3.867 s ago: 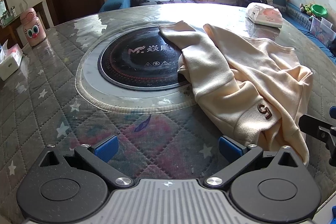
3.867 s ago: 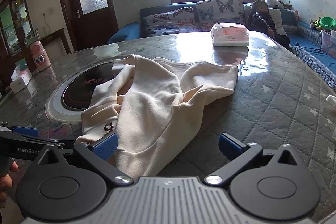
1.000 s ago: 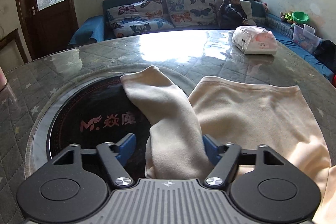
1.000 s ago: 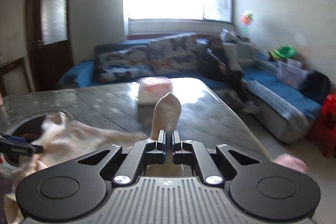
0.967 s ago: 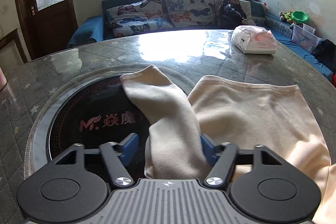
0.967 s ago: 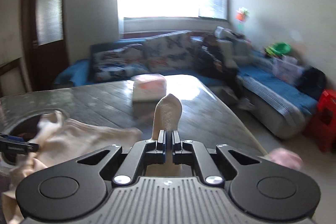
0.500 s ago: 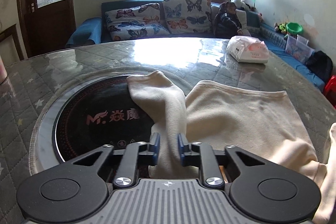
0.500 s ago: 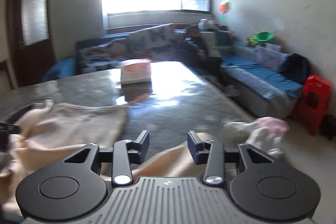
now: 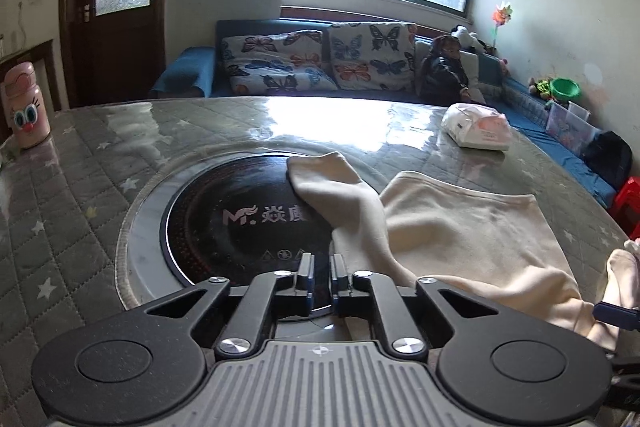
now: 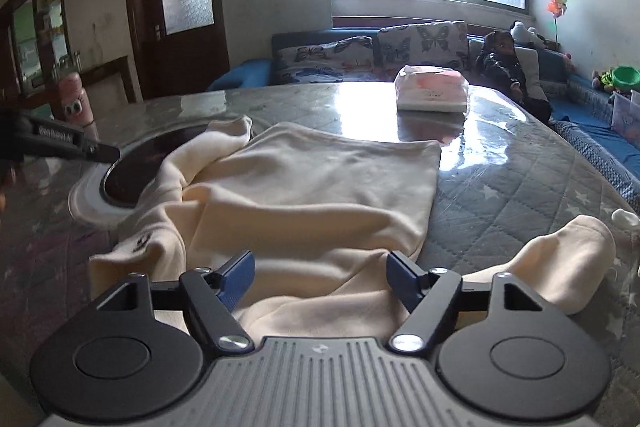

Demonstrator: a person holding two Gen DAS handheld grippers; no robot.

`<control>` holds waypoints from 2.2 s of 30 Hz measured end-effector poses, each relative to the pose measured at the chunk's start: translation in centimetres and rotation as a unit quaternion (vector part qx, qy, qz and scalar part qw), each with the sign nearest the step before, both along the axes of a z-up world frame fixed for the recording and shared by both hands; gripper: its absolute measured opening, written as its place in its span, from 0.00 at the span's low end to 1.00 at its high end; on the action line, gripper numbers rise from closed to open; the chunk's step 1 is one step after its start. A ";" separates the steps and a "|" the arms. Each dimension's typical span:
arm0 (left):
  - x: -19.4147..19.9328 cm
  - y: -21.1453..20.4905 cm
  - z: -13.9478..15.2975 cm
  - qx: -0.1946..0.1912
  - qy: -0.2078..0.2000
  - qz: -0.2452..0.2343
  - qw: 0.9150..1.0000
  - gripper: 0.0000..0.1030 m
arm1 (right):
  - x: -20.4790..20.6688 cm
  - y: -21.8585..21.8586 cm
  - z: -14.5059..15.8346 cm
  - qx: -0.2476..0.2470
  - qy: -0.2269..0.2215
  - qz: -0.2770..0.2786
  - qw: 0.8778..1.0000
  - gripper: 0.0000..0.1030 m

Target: Fold clothes

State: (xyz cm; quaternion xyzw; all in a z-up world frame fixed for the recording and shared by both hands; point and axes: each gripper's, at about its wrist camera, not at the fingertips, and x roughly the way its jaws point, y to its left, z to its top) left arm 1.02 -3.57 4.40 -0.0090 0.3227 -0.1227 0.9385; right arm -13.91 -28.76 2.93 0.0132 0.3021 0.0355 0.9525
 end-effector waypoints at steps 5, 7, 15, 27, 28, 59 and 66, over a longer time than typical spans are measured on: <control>0.9 -2.6 -0.7 0.022 -0.003 -0.020 1.000 0.51 | -0.6 -0.7 -0.7 0.006 0.006 -0.013 1.000 0.82; 1.5 -3.7 -1.3 0.031 -0.005 -0.027 0.999 0.51 | -0.9 -1.0 -1.2 0.011 0.010 -0.020 1.000 0.83; 2.6 -4.0 -2.8 0.031 0.003 -0.017 0.999 0.07 | -1.4 -0.8 -1.6 0.006 0.004 -0.017 1.000 0.90; -3.4 2.5 -1.9 0.010 -0.001 0.045 0.999 0.05 | -1.8 -0.6 -2.0 -0.042 0.016 0.027 0.999 0.98; -4.1 2.9 -2.0 0.010 0.003 0.050 0.999 0.05 | -1.9 -0.7 -2.0 -0.042 0.019 0.030 0.998 0.99; -14.1 -2.3 -3.2 0.073 0.027 -0.229 0.970 0.26 | -4.6 4.9 -0.2 -0.027 0.047 0.219 0.974 0.25; -15.1 -1.5 -2.3 0.061 0.026 -0.277 0.959 0.05 | -5.3 4.5 0.8 -0.043 0.062 0.259 0.963 0.13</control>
